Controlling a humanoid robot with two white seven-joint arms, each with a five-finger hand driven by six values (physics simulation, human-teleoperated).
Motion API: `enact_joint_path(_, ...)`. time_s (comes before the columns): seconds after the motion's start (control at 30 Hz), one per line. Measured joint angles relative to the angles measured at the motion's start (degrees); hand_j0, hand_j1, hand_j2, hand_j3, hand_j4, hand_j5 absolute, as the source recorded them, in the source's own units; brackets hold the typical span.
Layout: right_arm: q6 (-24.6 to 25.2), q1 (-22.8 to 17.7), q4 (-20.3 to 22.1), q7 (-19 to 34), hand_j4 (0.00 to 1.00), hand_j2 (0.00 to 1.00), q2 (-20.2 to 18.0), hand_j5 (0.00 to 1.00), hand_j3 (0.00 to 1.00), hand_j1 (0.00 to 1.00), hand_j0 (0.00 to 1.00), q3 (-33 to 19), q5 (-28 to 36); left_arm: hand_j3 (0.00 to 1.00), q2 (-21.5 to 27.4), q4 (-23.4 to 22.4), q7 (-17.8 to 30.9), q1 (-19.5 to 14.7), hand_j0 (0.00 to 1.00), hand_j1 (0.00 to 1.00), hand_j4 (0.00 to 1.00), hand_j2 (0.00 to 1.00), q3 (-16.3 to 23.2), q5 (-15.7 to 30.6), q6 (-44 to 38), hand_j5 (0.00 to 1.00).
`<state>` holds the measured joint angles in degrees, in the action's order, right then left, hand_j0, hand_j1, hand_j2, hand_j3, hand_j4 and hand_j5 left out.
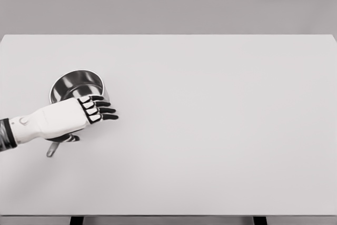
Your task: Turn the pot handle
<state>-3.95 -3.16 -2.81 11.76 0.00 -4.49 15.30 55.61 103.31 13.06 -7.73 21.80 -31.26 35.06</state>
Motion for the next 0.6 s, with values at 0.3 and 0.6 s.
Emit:
enact_joint_path(0.3, 0.0, 0.0, 0.0, 0.0, 1.00, 1.00, 0.0, 1.00, 1.00, 1.00, 1.00, 0.0, 0.0, 1.00, 1.7, 0.0, 0.0, -0.8, 1.00, 1.00, 1.00, 1.00, -0.6, -0.1, 0.0, 1.00)
enact_joint_path(0.6, 0.0, 0.0, 0.0, 0.0, 1.00, 1.00, 0.0, 1.00, 1.00, 1.00, 1.00, 0.0, 0.0, 1.00, 3.4, 0.0, 0.0, -0.4, 1.00, 1.00, 1.00, 1.00, -2.0, -0.1, 0.0, 1.00)
